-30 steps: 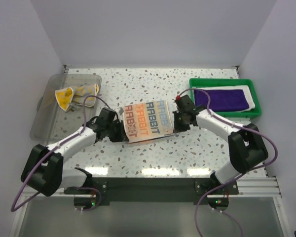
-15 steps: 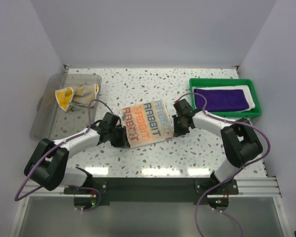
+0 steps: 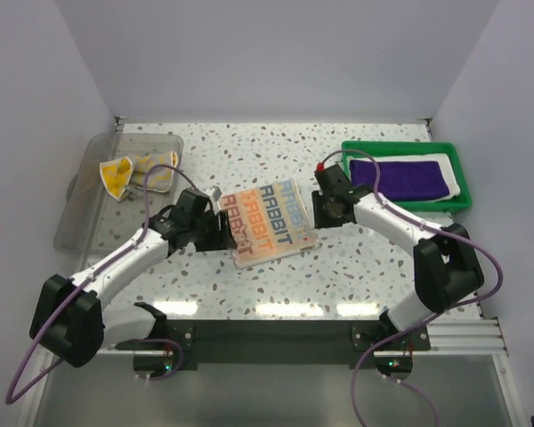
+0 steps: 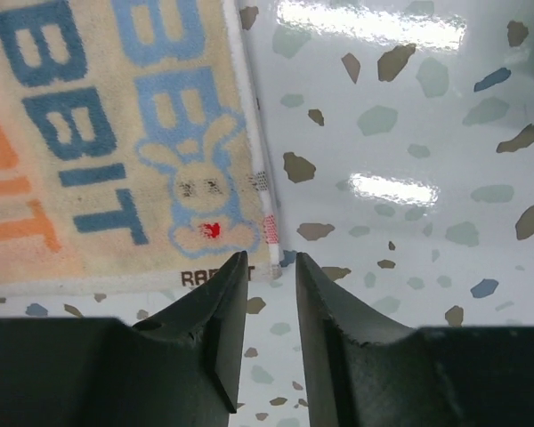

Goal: Fold and stack the towels
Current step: Fold the towel

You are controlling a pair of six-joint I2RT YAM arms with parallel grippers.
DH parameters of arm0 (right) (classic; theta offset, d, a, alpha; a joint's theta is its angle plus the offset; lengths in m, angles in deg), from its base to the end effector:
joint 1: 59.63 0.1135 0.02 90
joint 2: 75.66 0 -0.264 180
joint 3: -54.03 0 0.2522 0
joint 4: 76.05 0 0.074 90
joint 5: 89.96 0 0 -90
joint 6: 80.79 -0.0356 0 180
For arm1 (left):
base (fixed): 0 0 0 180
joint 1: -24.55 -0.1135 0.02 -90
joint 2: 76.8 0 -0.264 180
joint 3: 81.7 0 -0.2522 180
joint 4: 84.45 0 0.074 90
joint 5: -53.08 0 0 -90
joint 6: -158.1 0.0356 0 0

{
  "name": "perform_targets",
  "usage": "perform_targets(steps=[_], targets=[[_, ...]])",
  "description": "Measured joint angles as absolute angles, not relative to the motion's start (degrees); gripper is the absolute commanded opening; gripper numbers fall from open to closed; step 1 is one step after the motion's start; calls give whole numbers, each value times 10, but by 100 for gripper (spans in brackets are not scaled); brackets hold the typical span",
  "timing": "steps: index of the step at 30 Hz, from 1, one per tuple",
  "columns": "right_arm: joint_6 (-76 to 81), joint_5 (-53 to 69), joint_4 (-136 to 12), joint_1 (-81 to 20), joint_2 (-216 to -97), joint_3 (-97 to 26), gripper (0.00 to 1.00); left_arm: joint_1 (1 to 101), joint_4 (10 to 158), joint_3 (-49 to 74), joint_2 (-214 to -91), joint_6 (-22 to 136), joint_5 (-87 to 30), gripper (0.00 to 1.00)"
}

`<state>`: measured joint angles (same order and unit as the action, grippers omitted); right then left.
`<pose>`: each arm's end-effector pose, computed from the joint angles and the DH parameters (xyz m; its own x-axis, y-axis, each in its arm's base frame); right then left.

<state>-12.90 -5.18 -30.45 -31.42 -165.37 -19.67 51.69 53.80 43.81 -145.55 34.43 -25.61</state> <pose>0.2775 0.1452 0.2116 -0.8811 -0.0473 -0.4706 -0.1090 0.9885 0.1048 0.2012 -0.1110 0.2071 -0.9161 -0.1413 -0.3751 0.0444 0.8943 -0.4453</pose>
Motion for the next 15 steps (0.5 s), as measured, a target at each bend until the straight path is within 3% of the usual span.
perform_targets(steps=[6,8,15], targets=[[-115,-31,-310,-303,-1696,-227,15,517,560,363,-1528,349,-258,39],[-112,-24,-314,-298,-1725,-232,14,519,577,350,-1572,350,-257,33],[-115,-15,-314,-286,-1756,-208,14,550,596,349,-1687,367,-257,26]])
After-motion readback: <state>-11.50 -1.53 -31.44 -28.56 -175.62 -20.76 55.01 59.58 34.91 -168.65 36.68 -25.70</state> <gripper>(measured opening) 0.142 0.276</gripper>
